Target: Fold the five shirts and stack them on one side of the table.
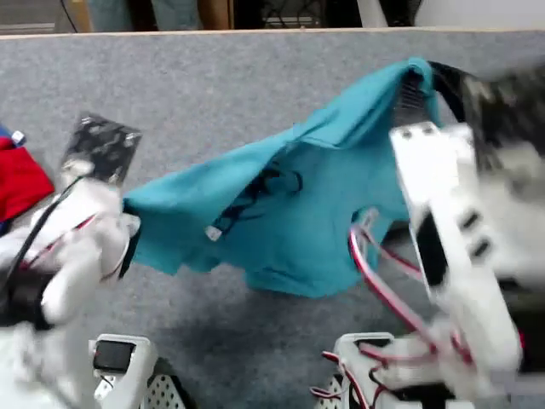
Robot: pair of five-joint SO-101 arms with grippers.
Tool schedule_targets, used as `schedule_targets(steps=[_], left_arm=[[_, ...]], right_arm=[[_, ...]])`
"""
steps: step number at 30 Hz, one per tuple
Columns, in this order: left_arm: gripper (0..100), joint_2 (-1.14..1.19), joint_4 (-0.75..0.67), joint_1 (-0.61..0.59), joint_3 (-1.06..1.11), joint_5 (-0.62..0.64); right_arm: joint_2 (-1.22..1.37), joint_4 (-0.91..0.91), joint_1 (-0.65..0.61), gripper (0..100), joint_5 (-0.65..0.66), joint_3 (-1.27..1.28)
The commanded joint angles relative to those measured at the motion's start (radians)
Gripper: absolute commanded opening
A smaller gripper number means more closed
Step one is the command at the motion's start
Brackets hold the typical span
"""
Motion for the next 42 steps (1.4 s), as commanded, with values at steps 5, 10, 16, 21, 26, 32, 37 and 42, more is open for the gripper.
schedule_targets(steps=[5, 10, 16, 21, 26, 32, 37, 42], left_arm=[[3, 0.058, -0.585, -0.062, 0.536, -0.049], [3, 0.367, -0.783, -0.07, 0.516, -0.043], [3, 0.862, -0.862, -0.182, 0.176, 0.066], [3, 1.188, -0.815, -0.246, -0.166, 0.089], [3, 1.375, -0.598, -0.249, -0.486, 0.083], [18, 1.494, -0.296, -0.251, -0.776, 0.089], [21, 1.488, -0.12, -0.274, -0.941, 0.083], [21, 1.425, 0.06, -0.271, -1.056, 0.035]], right_arm=[[0.294, -0.319, -0.087, 1.7, 0.097, 0.389], [0.51, -0.612, -0.104, 1.7, 0.097, 0.593], [0.708, -0.847, -0.103, 1.7, 0.084, 0.677], [0.802, -1.016, -0.095, 1.7, -0.008, 0.673], [0.874, -1.151, -0.092, 1.7, -0.08, 0.68], [0.934, -1.168, -0.092, 1.7, -0.087, 0.677], [0.955, -1.166, -0.086, 1.7, -0.086, 0.677], [0.957, -1.169, -0.08, 1.7, -0.086, 0.679]])
